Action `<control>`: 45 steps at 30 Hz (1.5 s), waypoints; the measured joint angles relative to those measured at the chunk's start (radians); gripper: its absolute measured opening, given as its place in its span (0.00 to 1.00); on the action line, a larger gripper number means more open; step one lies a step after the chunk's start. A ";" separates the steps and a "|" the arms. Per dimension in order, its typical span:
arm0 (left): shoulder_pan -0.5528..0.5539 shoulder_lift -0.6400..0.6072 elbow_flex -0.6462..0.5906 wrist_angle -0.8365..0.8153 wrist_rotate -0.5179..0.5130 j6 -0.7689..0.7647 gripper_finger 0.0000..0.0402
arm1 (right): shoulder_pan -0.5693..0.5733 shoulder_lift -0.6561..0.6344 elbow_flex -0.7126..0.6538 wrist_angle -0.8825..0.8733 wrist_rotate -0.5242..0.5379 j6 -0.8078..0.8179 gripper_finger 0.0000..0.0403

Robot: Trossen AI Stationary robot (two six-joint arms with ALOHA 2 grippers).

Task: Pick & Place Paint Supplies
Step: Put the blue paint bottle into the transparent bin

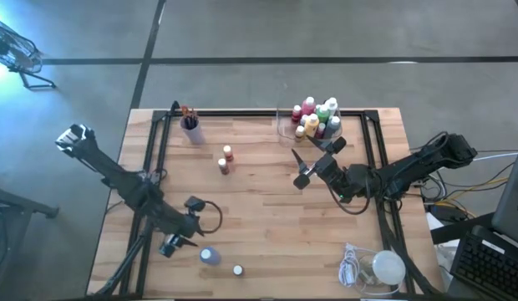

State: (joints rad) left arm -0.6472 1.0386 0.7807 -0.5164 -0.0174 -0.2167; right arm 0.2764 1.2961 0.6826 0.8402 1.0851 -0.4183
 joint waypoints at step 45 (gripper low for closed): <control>-0.050 0.231 -0.093 -0.048 0.115 -0.443 0.63 | 0.000 0.000 0.000 -0.025 0.094 0.023 0.82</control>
State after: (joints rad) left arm -0.6968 1.2701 0.6877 -0.5648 0.0976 -0.6597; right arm 0.2760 1.2961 0.6823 0.8150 1.1789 -0.3954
